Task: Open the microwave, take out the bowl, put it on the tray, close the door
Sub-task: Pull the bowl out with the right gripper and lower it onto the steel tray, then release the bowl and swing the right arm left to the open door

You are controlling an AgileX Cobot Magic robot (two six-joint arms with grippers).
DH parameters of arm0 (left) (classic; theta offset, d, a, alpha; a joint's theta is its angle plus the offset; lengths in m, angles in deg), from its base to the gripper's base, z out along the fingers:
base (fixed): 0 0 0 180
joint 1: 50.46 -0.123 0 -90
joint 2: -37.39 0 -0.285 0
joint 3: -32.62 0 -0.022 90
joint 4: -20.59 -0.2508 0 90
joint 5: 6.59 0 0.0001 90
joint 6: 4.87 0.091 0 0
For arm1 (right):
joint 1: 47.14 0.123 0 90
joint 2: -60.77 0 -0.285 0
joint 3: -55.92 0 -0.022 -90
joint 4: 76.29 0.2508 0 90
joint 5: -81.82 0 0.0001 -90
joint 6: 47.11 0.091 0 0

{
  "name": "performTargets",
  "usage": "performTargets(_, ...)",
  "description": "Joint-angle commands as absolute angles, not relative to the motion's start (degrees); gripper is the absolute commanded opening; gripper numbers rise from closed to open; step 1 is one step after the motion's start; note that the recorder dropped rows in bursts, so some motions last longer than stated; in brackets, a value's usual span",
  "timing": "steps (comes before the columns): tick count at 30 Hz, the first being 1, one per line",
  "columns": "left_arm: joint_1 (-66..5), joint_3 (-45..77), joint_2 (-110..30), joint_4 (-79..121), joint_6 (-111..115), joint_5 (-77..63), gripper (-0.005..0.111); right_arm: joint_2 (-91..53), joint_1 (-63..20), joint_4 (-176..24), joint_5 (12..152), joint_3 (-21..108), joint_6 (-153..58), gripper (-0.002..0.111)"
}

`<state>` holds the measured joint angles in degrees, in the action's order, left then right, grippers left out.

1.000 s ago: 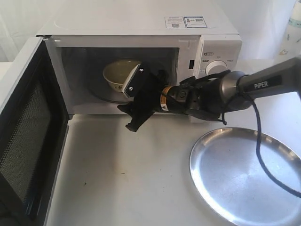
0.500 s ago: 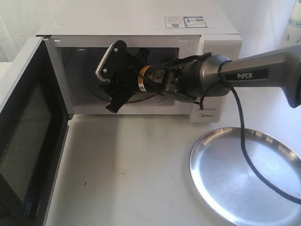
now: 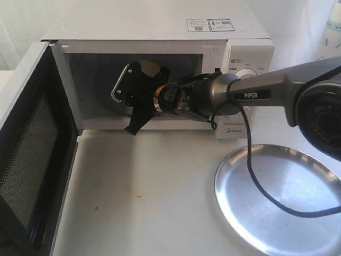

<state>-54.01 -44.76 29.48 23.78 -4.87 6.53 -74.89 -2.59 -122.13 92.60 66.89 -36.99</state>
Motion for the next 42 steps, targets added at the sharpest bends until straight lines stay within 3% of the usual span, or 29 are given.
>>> performTargets(1,-53.7,-44.6,29.6,24.3,-4.9,6.7,0.000,-72.2,-1.4,-122.4,92.6,66.0,-33.6,0.000)
performTargets(7,-53.7,-44.6,29.6,24.3,-4.9,6.7,0.000,-64.0,1.3,-122.6,89.8,59.8,-33.2,0.000)
performTargets(17,-53.7,-44.6,29.6,24.3,-4.9,6.7,0.000,-47.4,6.0,-114.8,56.6,41.0,-32.9,0.000)
performTargets(26,-53.7,-44.6,29.6,24.3,-4.9,6.7,0.000,-40.1,5.8,-116.4,57.5,20.4,-25.9,0.000)
performTargets(34,-53.7,-44.6,29.6,24.3,-4.9,6.7,0.000,-40.3,2.4,-139.9,47.3,16.5,5.6,0.000)
performTargets(42,-53.7,-44.6,29.6,24.3,-4.9,6.7,0.000,-40.3,2.0,-143.1,46.3,16.2,7.8,0.004)
